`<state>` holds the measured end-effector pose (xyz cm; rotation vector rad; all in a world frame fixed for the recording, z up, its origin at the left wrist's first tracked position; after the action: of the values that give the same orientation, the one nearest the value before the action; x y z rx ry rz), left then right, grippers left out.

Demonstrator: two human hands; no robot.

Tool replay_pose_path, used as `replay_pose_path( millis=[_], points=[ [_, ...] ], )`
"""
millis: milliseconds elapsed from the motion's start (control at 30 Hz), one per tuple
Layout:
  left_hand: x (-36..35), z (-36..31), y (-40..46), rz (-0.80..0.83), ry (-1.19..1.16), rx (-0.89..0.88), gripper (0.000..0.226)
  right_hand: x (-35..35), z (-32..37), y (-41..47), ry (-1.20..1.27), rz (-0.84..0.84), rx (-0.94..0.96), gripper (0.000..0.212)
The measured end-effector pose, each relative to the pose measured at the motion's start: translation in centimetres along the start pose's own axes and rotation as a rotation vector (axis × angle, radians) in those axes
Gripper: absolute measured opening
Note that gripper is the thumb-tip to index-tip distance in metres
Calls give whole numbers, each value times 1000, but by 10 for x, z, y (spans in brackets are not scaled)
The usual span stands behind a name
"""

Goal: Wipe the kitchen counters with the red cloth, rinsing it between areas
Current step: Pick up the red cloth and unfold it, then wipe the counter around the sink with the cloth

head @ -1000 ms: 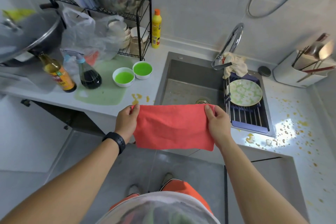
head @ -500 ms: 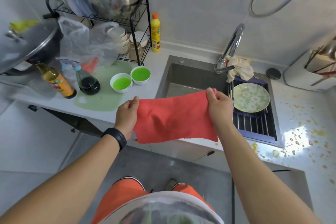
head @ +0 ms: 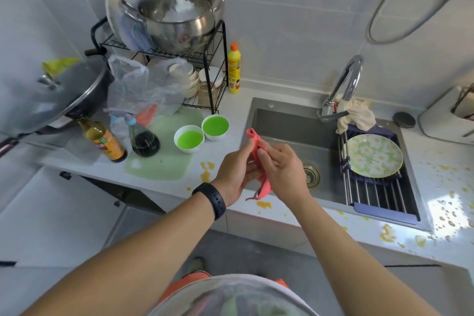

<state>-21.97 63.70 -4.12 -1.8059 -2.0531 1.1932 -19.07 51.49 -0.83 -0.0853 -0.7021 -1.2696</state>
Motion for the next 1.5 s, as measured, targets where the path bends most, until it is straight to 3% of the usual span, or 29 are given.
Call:
replay_pose_path(
  millis=[167,233,333,400,467,500,533,667,900,1033,1133,1200,1300,1500],
  points=[
    [28,9,-1,223,133,92,59,-28,4,-9,-38,30,20,48],
    [55,9,3,118,205,66,50,-38,4,-14,-11,9,8,37],
    [120,-3,12,-271,396,-121,17,-69,-4,-19,146,129,-107,39],
    [154,0,20,-327,555,-133,49,-90,-9,-21,175,207,-144,40],
    [175,9,29,-264,721,-84,82,-110,-15,-25,256,284,-187,42],
    [180,11,32,-209,809,-85,88,-118,-17,-28,288,314,-217,44],
    [185,14,34,-145,855,-76,83,-124,-19,-31,315,336,-252,46],
    [213,25,45,27,748,96,23,-144,-31,-39,368,334,-404,43],
    [250,31,47,-97,557,120,15,-168,-56,-37,-32,306,-474,25],
    [258,13,66,-232,560,39,9,-177,-61,-11,-131,228,-442,29],
    [269,-9,84,-388,571,-20,12,-174,-72,12,-226,120,-453,48],
    [276,-11,92,-465,701,-3,23,-183,-79,16,-291,148,-471,55],
    [271,0,97,-424,905,-6,30,-213,-79,9,-363,278,-385,54],
    [265,11,111,-414,1397,-271,28,-289,-95,-28,-547,517,-322,63]
  ],
)
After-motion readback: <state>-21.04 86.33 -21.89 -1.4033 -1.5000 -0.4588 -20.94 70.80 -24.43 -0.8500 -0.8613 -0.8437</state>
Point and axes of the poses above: each hand's wrist, its own y-axis towards the middle knuckle, its own x-axis out of the back of the hand, z = x × y, the point moved 8 cm from there along y, towards the middle knuckle, and after that the axes turned 15 degrees about x, right-handed, at the moved point
